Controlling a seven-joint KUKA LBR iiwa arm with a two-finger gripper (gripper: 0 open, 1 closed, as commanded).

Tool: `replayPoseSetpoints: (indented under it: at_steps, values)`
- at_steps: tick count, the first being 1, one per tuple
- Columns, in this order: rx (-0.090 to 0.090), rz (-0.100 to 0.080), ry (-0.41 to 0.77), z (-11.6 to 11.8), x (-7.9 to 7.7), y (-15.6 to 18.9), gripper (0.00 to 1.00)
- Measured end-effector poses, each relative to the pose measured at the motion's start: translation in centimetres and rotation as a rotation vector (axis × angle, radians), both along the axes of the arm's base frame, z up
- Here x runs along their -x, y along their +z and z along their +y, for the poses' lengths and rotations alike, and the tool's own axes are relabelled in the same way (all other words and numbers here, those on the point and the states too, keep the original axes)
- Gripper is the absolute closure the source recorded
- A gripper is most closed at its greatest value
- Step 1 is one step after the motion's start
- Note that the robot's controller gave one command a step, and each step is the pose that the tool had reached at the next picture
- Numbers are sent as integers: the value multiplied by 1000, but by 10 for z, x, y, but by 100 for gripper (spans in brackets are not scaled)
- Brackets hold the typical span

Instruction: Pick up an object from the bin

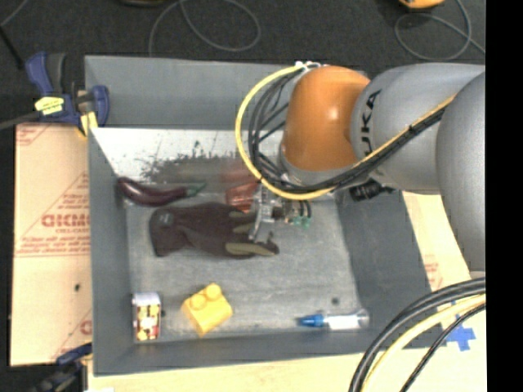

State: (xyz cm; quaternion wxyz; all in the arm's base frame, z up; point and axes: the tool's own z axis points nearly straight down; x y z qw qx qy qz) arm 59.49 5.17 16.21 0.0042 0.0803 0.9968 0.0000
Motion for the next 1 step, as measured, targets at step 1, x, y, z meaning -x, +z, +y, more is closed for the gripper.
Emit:
replayPoseSetpoints:
  at_steps: [1]
  values:
    - [1,-5,34,-3,2,56,100]
